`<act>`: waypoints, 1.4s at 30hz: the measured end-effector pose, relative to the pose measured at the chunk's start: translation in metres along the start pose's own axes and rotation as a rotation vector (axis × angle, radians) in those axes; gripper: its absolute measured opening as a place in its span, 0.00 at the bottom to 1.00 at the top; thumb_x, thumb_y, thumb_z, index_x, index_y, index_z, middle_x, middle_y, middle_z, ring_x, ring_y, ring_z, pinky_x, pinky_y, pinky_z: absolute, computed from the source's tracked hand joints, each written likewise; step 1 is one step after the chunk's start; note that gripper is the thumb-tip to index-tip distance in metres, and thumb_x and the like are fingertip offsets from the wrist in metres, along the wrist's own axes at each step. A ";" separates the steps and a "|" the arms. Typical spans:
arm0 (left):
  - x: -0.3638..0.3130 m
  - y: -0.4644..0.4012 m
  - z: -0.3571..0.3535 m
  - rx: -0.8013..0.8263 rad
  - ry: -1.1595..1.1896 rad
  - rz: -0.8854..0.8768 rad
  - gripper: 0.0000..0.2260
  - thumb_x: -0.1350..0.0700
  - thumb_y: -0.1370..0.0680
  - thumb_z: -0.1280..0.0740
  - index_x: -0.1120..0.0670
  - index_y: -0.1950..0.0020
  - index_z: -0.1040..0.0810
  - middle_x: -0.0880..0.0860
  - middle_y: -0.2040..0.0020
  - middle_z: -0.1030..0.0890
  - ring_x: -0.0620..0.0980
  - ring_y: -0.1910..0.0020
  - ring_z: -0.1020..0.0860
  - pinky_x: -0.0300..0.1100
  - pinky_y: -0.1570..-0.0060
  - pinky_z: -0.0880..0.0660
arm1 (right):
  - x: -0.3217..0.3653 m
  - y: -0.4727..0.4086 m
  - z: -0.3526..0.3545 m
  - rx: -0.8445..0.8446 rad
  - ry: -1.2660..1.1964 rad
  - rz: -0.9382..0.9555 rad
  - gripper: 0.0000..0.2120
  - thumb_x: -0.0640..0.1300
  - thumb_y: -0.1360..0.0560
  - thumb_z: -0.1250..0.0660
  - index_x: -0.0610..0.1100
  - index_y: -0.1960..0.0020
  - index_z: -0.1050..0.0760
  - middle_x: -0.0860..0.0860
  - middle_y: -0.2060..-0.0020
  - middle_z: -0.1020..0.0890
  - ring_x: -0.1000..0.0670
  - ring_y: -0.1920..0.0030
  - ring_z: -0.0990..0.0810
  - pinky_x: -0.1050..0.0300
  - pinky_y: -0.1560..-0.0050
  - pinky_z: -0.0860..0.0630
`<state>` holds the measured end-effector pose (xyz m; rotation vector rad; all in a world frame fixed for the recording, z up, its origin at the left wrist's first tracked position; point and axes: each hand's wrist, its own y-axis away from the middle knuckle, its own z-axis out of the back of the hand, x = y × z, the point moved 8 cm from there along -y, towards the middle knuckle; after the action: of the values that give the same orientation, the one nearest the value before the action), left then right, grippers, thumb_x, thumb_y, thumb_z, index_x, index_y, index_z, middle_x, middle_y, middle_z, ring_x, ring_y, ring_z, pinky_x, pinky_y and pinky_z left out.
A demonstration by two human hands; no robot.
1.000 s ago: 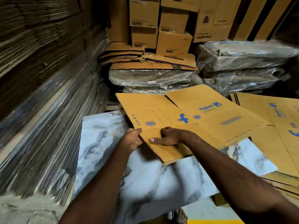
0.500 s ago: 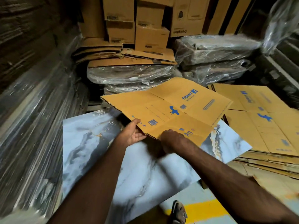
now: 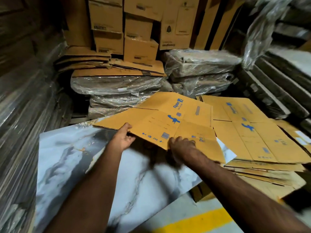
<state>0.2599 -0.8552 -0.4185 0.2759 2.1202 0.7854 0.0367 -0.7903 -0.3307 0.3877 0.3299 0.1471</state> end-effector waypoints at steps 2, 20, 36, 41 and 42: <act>0.006 0.015 -0.016 0.032 0.033 -0.001 0.02 0.62 0.22 0.37 0.59 0.50 0.27 0.60 0.58 0.20 0.53 0.62 0.19 0.45 0.44 0.23 | -0.007 -0.005 -0.006 -0.168 -0.144 0.004 0.33 0.52 0.21 0.35 0.40 0.24 0.46 0.38 0.32 0.31 0.35 0.36 0.29 0.37 0.42 0.28; 0.106 0.102 -0.142 0.110 -0.138 -0.166 0.06 0.69 0.20 0.41 0.64 0.47 0.27 0.62 0.54 0.18 0.55 0.61 0.16 0.49 0.60 0.17 | -0.166 0.025 -0.068 -0.510 -0.308 0.154 0.35 0.32 0.30 0.33 0.49 0.27 0.40 0.45 0.36 0.28 0.41 0.37 0.27 0.45 0.45 0.26; 0.123 0.123 -0.334 0.199 0.033 -0.427 0.10 0.70 0.21 0.40 0.65 0.40 0.27 0.62 0.48 0.20 0.53 0.60 0.16 0.45 0.67 0.19 | -0.372 0.004 -0.008 -0.865 -0.413 0.189 0.26 0.31 0.29 0.32 0.40 0.31 0.27 0.41 0.31 0.25 0.38 0.32 0.26 0.42 0.36 0.26; 0.131 0.083 -0.421 0.361 0.005 -0.356 0.07 0.66 0.20 0.38 0.63 0.44 0.24 0.59 0.51 0.17 0.53 0.57 0.16 0.51 0.58 0.17 | -0.454 -0.023 -0.004 -1.017 -0.427 0.098 0.25 0.30 0.27 0.42 0.39 0.32 0.26 0.41 0.34 0.23 0.37 0.34 0.24 0.38 0.38 0.24; 0.129 0.073 -0.436 0.384 0.026 -0.341 0.06 0.64 0.20 0.38 0.61 0.46 0.23 0.59 0.52 0.16 0.53 0.56 0.17 0.52 0.54 0.17 | -0.476 -0.029 -0.005 -1.041 -0.425 0.063 0.25 0.28 0.28 0.40 0.39 0.32 0.25 0.41 0.35 0.22 0.37 0.35 0.23 0.38 0.39 0.24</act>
<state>-0.1651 -0.9312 -0.2583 0.0979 2.2516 0.1828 -0.4086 -0.9117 -0.2103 -0.6013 -0.1999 0.2698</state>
